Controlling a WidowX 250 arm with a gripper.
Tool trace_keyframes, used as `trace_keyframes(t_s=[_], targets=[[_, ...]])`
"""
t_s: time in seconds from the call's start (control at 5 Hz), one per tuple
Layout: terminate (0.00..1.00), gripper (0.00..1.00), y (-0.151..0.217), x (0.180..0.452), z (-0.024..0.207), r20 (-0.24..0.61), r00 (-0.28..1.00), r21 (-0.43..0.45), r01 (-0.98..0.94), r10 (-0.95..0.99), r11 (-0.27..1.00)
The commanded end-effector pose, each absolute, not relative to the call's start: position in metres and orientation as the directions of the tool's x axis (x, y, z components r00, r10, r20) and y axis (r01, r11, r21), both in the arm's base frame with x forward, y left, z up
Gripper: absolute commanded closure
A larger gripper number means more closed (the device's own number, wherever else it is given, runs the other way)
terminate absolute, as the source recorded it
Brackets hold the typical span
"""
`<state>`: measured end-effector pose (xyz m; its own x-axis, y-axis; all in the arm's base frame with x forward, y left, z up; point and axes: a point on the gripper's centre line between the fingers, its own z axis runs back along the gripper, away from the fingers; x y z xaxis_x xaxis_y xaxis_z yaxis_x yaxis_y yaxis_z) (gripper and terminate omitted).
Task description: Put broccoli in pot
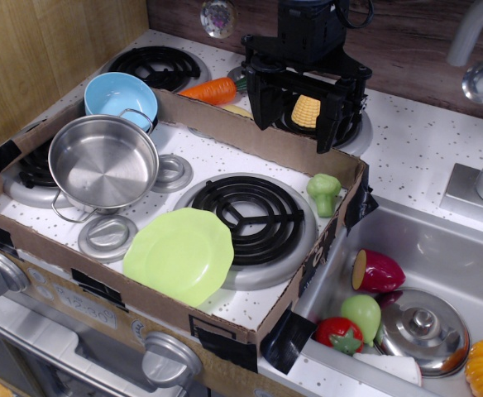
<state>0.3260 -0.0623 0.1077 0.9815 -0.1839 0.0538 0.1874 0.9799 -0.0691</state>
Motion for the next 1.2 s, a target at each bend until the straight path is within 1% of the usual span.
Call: trace_keyframes(t_s=[0.0, 0.2, 0.6, 0.8, 1.0], targets=[[0.00, 0.00, -0.062, 0.326, 0.108, 0.054, 0.981, -0.069, 0.187, -0.184, 0.980], [0.00, 0.00, -0.055, 0.336, 0.108, 0.076, 0.972, -0.061, 0.226, -0.222, 0.972], [0.00, 0.00, -0.051, 0.355, 0.098, 0.092, 0.963, -0.071, 0.262, -0.255, 0.963], [0.00, 0.00, -0.054, 0.362, 0.090, 0.093, 0.966, -0.051, 0.248, -0.243, 0.967], [0.00, 0.00, -0.058, 0.368, 0.079, 0.085, 0.964, -0.009, 0.255, -0.253, 0.967]])
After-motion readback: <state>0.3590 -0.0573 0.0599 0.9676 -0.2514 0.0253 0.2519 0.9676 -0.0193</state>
